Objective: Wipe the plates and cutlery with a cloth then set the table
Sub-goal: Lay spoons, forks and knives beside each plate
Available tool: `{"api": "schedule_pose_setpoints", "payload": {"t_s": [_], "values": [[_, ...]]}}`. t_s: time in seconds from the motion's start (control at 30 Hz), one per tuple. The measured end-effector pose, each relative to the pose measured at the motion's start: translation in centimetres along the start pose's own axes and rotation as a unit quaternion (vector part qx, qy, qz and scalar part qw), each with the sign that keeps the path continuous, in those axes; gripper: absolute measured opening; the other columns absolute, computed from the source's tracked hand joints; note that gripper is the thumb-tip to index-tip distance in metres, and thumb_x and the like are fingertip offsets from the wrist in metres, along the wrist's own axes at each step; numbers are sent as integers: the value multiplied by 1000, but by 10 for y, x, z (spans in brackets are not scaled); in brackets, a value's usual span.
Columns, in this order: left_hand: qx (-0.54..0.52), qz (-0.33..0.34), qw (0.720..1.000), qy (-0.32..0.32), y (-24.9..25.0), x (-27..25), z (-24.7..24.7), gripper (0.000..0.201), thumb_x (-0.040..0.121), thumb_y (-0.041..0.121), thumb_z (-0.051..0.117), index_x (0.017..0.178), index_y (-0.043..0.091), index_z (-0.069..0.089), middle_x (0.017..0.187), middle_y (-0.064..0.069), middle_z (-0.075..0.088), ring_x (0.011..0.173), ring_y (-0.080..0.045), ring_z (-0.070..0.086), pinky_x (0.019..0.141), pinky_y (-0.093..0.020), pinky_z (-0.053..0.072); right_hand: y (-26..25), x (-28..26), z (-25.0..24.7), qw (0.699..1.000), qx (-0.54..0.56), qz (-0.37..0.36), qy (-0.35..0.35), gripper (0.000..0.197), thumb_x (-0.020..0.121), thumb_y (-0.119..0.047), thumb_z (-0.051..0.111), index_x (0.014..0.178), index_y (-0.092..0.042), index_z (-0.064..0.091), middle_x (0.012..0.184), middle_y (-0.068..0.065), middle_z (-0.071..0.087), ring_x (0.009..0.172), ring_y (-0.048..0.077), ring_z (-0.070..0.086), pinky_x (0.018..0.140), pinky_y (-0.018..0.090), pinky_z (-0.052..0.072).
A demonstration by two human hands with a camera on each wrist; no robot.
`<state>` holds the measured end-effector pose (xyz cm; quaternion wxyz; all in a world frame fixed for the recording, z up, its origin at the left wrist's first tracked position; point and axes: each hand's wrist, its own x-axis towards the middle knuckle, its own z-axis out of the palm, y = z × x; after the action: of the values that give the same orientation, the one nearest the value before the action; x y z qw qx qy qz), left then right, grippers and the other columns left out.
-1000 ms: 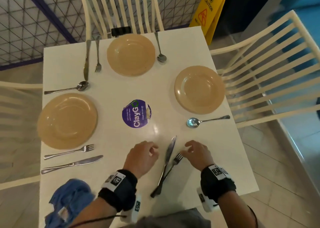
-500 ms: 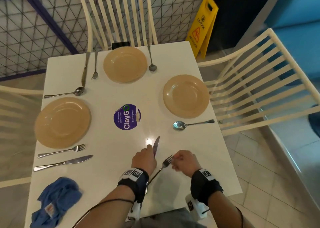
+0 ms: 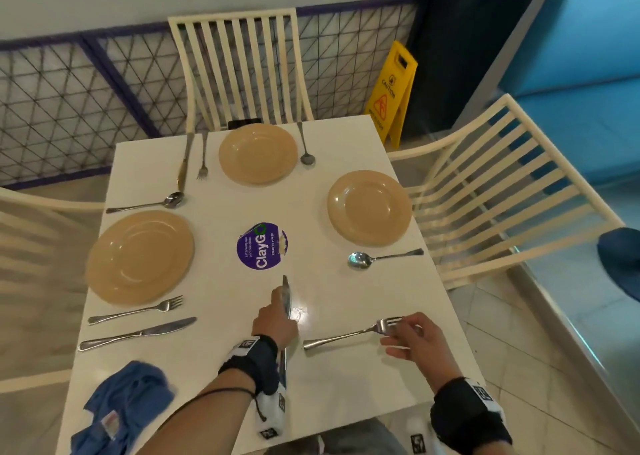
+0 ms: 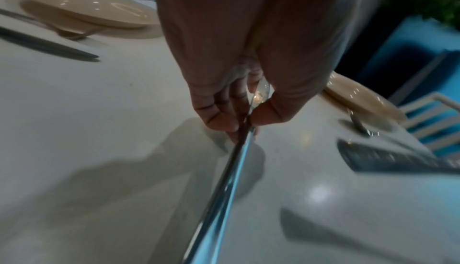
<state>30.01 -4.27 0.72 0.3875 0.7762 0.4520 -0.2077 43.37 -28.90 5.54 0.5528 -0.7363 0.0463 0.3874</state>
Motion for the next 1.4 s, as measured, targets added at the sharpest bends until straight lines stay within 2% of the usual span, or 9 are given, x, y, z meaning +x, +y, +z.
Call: {"api": "schedule_pose_setpoints", "payload": {"t_s": [0.1,0.2,0.37,0.57,0.73,0.97,1.07,1.23,1.4], "values": [[-92,3,996,20,-5,-5,-11,53,93,15,55,144,22,44,125,-10,65,104,-26,63,93,-30,53,-1,-2,-11,1000,10,-14,24,9,98,-2,53,103,5,55,92,19,76,83,38,74,79,48,60],[-147,27,988,33,4,-16,-23,25,97,11,53,120,15,63,110,-2,70,87,-11,64,66,-7,43,-4,2,-22,998,32,-24,39,7,98,0,50,102,0,56,92,25,72,76,37,71,76,46,59],[-171,60,980,79,32,-32,-32,22,105,18,44,108,16,66,91,4,71,81,2,63,67,-10,40,-19,22,-44,998,34,-51,18,23,98,2,48,112,-10,64,94,25,73,78,38,71,75,45,61],[-217,58,965,137,69,-39,-22,27,107,22,39,106,18,66,87,-6,67,83,-19,62,70,-26,47,-51,62,-82,998,35,-54,-12,26,99,-1,46,109,-9,69,92,23,74,73,30,71,70,39,61],[-271,60,943,183,111,-44,-10,27,107,31,42,106,23,67,72,-6,53,66,-21,57,68,-35,51,-86,97,-104,995,60,-60,-60,23,100,-7,47,109,-8,68,96,18,74,75,29,68,74,40,60],[-265,68,943,191,166,-54,-8,25,103,36,50,117,27,69,114,5,67,110,-17,61,100,-39,47,-147,137,-100,983,77,-100,-132,23,104,-24,51,114,-15,70,92,4,70,82,27,68,83,46,58],[-251,103,947,173,191,-42,-16,17,97,35,61,111,30,70,107,7,71,104,-12,64,96,-36,50,-169,150,-79,977,21,-120,-176,22,104,-21,50,112,-19,71,97,5,70,78,29,70,77,41,61],[-243,182,940,153,249,-11,-47,19,93,34,68,112,31,70,103,13,71,97,4,63,79,-13,43,-195,163,-37,953,-79,-141,-256,25,102,-17,55,123,-20,67,95,10,70,67,23,68,62,28,58],[-204,192,945,169,269,31,-74,27,92,32,70,118,27,66,102,6,70,100,-10,62,77,-10,38,-210,183,-8,947,-124,-166,-247,35,97,-5,61,131,-15,62,81,9,57,67,23,66,61,29,60]]}}
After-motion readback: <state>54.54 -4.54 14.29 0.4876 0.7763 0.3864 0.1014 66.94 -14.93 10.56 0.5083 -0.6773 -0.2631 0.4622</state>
